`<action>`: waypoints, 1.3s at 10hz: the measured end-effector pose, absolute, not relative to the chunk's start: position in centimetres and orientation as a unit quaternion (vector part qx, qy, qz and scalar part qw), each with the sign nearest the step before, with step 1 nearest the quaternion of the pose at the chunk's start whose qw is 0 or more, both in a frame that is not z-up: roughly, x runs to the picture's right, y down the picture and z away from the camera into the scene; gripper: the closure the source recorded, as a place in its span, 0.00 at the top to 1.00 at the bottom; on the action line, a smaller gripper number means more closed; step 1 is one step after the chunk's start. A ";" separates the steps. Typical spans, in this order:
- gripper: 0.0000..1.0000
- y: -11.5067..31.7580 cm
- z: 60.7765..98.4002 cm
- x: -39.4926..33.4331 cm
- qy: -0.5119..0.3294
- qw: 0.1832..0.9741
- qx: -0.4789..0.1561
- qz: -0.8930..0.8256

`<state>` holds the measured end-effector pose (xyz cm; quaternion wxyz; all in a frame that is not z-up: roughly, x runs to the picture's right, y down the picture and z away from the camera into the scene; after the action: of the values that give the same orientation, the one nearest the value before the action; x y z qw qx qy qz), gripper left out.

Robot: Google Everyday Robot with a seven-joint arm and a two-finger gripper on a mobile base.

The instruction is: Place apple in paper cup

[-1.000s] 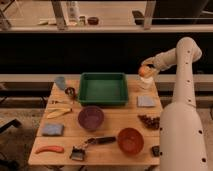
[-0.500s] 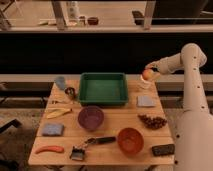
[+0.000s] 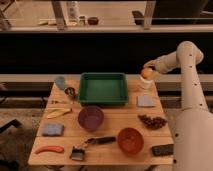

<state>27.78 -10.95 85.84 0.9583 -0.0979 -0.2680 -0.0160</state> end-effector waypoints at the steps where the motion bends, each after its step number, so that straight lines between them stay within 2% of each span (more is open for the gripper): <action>1: 0.02 -11.0 85.9 28.1 -0.261 0.960 -0.098 -0.022; 6: 0.02 -10.4 86.8 29.7 -0.234 0.966 -0.095 -0.049; 13: 0.02 -9.3 89.0 28.0 -0.270 0.959 -0.066 -0.058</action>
<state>27.95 -9.32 88.96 0.9589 -0.0657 -0.2698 -0.0582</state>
